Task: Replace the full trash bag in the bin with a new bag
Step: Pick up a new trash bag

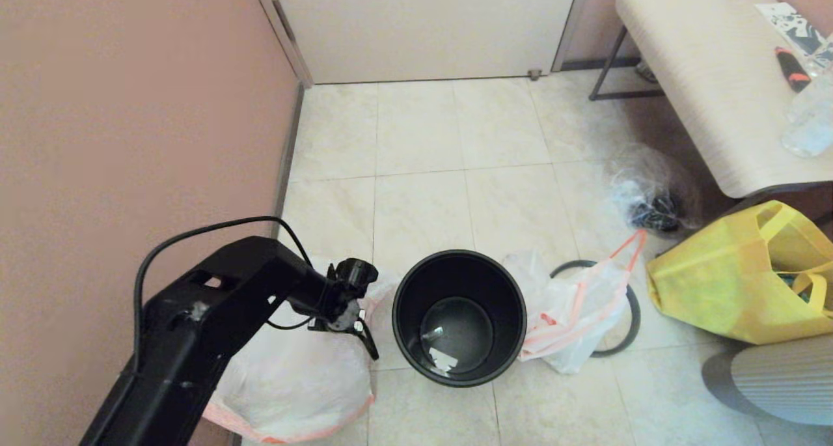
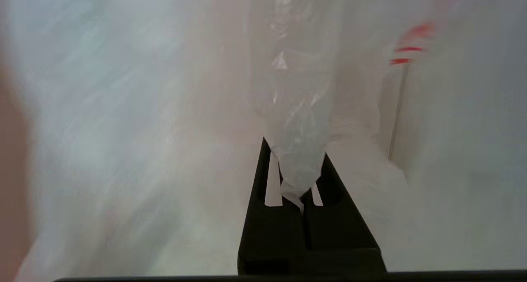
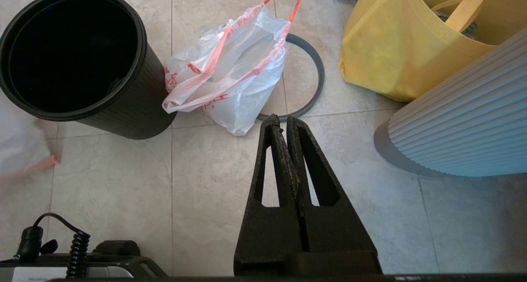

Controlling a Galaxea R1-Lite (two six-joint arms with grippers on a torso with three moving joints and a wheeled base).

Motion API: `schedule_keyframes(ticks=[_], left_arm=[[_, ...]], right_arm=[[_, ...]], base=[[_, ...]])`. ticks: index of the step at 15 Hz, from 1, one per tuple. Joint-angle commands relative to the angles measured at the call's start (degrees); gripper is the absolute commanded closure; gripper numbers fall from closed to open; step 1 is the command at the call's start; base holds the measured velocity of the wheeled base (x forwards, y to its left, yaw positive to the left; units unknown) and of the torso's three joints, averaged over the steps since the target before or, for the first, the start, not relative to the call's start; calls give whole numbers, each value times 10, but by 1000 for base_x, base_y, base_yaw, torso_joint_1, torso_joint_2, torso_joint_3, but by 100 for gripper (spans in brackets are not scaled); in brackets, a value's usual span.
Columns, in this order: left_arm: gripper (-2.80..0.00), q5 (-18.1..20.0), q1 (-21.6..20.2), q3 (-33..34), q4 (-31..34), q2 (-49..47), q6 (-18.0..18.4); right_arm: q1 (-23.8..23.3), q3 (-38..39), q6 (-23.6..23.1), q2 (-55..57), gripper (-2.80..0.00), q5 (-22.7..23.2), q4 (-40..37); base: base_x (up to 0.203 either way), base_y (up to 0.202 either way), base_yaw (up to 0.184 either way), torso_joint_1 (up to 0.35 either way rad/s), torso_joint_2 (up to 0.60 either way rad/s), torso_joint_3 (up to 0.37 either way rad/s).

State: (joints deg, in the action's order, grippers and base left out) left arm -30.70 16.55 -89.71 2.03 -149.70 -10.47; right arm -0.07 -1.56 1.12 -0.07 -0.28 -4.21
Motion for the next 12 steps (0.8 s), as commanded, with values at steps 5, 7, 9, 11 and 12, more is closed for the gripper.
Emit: schedule_keyframes(ticks=[5,7,9,11,12], left_arm=[[0,3,4,256,16,267,-69],[0,5,11,315,12,360,-76],[0,5,24,351,37,469,-74],[0,10,52,367,114,578,-73],[0,16,75,371,158,630,-73]], right_arm=[[0,0,0,1,0,0,0],[0,0,0,1,0,0,0],[0,0,0,1,0,0,0],[0,0,0,1,0,0,0],[0,0,0,1,0,0,0]], base=[[0,0,0,0,0,0],[0,0,0,0,0,0],[0,0,0,0,0,0],[0,0,0,0,0,0],[0,0,0,0,0,0]])
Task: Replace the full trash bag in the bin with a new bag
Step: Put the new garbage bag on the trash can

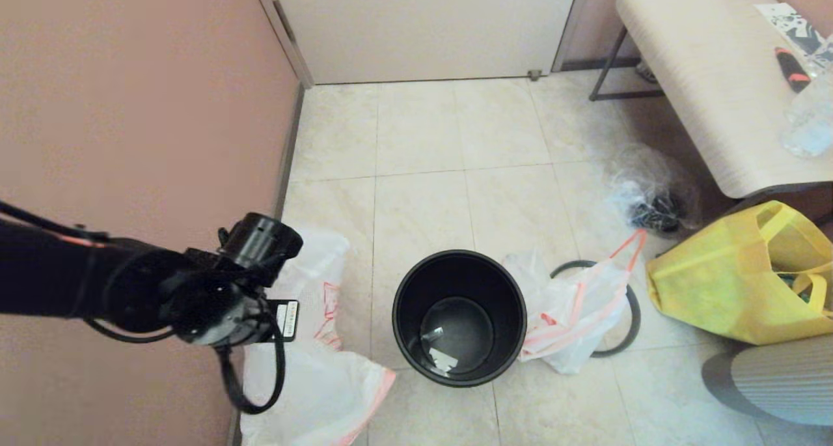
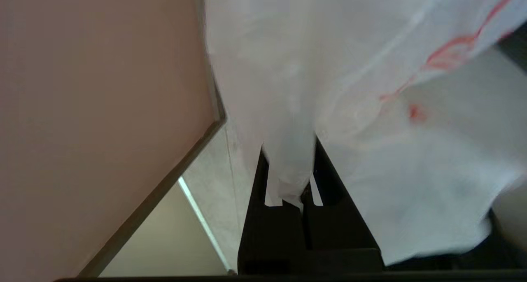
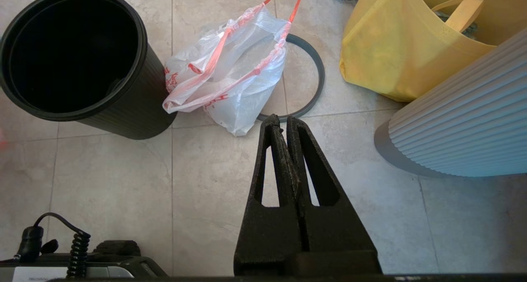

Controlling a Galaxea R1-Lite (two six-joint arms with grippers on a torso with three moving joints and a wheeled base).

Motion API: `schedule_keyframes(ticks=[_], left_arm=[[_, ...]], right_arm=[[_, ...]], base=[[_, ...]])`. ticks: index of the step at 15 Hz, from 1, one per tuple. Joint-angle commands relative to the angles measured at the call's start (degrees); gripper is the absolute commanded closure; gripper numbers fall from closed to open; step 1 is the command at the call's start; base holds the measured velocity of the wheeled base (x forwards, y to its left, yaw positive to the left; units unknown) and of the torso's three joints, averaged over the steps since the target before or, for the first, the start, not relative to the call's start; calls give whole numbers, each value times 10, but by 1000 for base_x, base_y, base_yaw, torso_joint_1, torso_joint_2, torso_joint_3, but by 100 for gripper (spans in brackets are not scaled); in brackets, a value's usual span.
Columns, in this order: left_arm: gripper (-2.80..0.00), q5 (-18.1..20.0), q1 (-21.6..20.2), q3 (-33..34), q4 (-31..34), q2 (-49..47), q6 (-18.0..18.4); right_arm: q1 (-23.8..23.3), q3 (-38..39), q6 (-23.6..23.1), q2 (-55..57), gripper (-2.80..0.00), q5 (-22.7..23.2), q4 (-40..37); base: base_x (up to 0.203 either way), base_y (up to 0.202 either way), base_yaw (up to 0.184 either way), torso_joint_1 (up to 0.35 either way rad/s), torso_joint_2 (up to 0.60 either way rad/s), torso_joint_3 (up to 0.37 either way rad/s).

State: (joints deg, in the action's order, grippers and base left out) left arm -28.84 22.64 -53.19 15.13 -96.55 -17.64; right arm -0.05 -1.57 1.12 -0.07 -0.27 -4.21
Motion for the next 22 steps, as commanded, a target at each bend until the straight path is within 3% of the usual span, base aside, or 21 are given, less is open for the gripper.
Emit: schedule_keyframes(ticks=[1,4,8,10,16,19,22], left_arm=[[0,7,43,8,70,145,0],[0,39,157,-26,227,231,-4],[0,59,235,-81,327,243,-43],[0,108,241,-98,329,240,-44],[0,184,254,-142,326,195,-7],[0,227,256,-219,325,113,1],[0,237,255,-303,326,-10,3]], right_arm=[[0,1,0,1,0,0,0],[0,0,0,1,0,-1,0],[0,0,0,1,0,0,0],[0,0,0,1,0,0,0],[0,0,0,1,0,0,0],[0,0,0,1,0,0,0],[0,0,0,1,0,0,0]], base=[[0,0,0,0,0,0],[0,0,0,0,0,0],[0,0,0,0,0,0],[0,0,0,0,0,0],[0,0,0,0,0,0],[0,0,0,0,0,0],[0,0,0,0,0,0]])
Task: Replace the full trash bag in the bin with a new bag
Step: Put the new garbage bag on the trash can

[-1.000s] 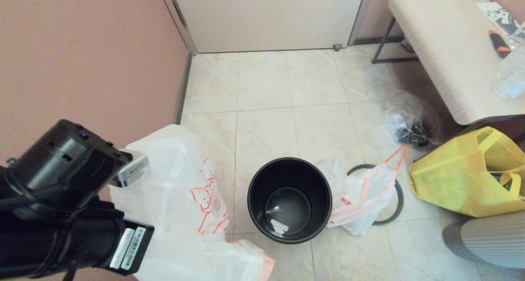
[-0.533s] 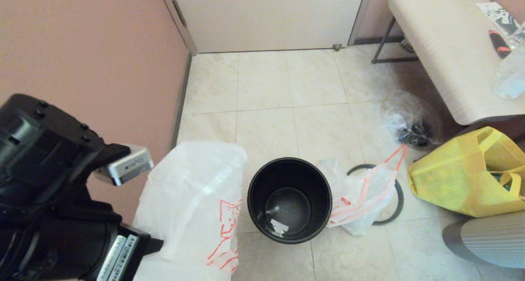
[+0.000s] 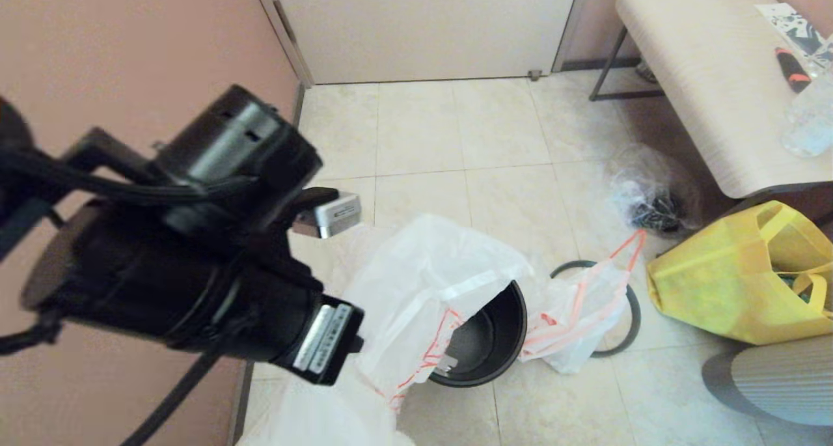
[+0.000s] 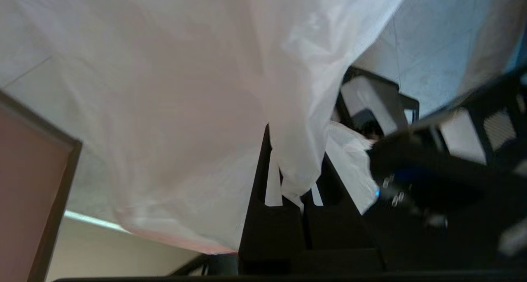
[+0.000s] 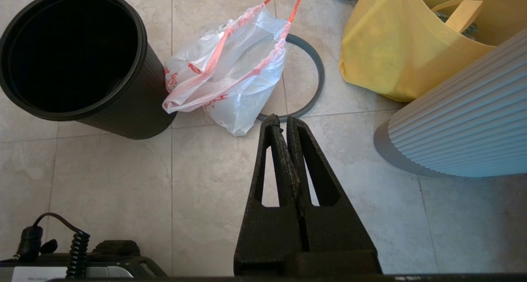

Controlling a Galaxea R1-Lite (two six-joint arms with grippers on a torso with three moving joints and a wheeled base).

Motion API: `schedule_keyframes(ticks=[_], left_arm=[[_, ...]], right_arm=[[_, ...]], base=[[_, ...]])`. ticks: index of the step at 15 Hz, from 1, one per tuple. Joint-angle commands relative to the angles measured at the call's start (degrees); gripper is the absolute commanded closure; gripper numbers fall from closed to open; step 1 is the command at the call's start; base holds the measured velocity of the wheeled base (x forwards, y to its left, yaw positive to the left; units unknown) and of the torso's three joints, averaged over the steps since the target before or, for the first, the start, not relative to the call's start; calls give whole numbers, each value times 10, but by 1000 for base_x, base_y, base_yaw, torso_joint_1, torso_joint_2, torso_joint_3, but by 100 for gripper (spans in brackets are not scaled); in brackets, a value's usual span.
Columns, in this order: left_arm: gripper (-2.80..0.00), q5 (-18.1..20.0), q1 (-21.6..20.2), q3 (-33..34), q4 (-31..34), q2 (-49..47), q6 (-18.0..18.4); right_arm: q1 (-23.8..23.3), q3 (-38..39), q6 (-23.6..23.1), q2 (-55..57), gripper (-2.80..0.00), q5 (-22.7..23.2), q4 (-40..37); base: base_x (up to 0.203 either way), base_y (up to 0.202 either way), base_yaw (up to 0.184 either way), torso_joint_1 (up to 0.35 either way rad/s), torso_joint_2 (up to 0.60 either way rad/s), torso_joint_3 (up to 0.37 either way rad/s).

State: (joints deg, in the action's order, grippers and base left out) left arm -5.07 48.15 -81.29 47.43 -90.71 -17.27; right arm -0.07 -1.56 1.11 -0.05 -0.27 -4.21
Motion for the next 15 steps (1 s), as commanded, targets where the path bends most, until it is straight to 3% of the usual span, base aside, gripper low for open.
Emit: schedule_keyframes(ticks=[1,6,7,11,13,15], left_arm=[[0,1,0,-56,3,-118,0],[0,-1,-5,-228,1,-383,4],[0,-9,-10,-253,-25,-433,5],[0,-69,-43,-289,-271,-575,14],[0,-115,-63,-292,-351,-621,27],[0,-169,-78,-293,-428,-668,62]], right_arm=[[0,0,0,0,0,0,0],[0,0,0,0,0,0,0],[0,0,0,0,0,0,0],[0,0,0,0,0,0,0],[1,0,0,0,0,0,0],[0,0,0,0,0,0,0]], base=[[0,0,0,0,0,0],[0,0,0,0,0,0],[0,0,0,0,0,0],[0,0,0,0,0,0],[0,0,0,0,0,0],[0,0,0,0,0,0]])
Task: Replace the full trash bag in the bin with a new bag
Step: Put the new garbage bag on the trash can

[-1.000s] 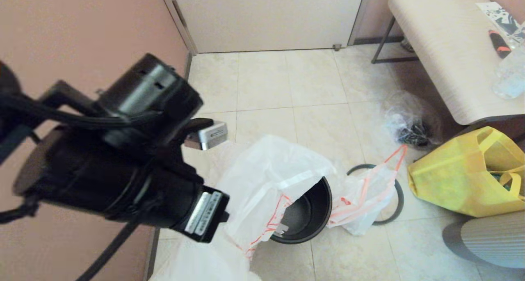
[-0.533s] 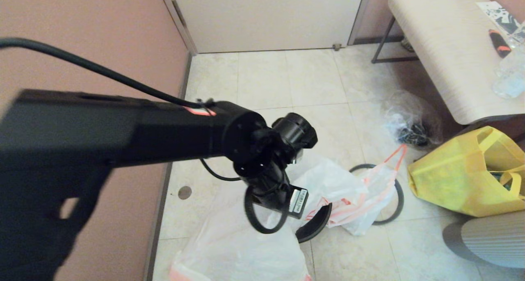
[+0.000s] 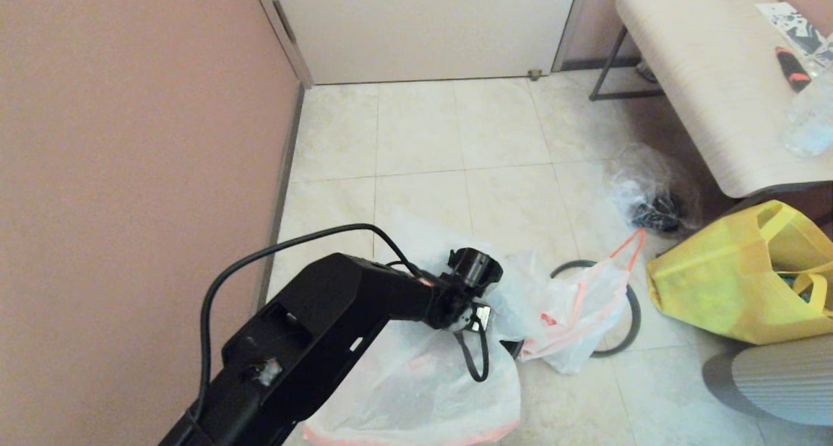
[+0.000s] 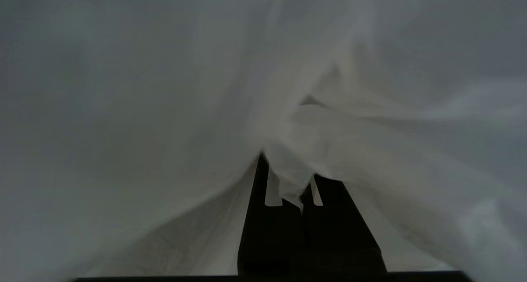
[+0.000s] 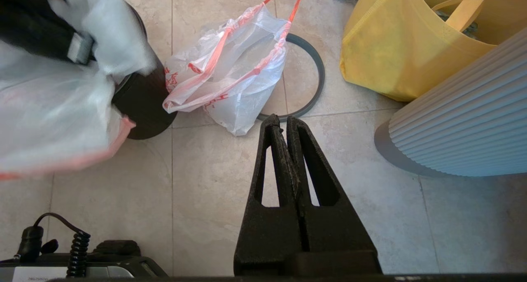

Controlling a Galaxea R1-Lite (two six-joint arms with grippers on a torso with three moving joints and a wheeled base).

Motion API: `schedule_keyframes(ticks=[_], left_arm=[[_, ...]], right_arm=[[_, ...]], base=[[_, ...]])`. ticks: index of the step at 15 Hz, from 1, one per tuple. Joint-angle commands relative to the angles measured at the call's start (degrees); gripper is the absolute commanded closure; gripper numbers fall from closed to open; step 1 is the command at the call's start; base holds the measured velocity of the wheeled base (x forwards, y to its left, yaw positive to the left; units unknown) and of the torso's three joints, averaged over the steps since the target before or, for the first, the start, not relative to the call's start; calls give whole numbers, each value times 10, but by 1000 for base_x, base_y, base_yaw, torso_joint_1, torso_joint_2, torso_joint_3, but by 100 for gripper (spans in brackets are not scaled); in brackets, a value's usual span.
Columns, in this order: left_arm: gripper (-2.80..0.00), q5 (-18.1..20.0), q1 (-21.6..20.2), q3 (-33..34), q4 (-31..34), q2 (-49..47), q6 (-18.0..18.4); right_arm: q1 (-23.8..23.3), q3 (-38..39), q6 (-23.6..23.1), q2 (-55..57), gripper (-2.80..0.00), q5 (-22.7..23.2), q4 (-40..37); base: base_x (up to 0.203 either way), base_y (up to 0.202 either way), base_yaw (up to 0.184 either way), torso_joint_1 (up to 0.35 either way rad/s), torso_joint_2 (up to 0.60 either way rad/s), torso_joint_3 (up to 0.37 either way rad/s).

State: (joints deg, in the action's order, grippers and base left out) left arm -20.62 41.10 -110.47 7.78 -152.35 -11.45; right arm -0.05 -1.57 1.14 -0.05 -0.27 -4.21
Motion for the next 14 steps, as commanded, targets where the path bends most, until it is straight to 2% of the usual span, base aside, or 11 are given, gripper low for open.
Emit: schedule_keyframes(ticks=[1,2,3,7,10,11,14], left_arm=[[0,-37,-16,-1,-70,-72,27],[0,-61,-30,-1,-110,-90,56],[0,-69,-38,-1,-119,-95,64],[0,-74,-32,4,-116,-95,68],[0,-95,-16,14,-103,-87,67],[-280,-96,-11,17,-98,-80,66],[-280,-97,7,49,-97,-39,60]], right_arm=[[0,0,-1,0,0,0,0],[0,0,0,0,0,0,0],[0,1,0,0,0,0,0],[0,0,0,0,0,0,0],[0,0,0,0,0,0,0],[0,0,0,0,0,0,0],[0,0,0,0,0,0,0]], base=[[0,0,0,0,0,0],[0,0,0,0,0,0],[0,0,0,0,0,0],[0,0,0,0,0,0],[0,0,0,0,0,0],[0,0,0,0,0,0],[0,0,0,0,0,0]])
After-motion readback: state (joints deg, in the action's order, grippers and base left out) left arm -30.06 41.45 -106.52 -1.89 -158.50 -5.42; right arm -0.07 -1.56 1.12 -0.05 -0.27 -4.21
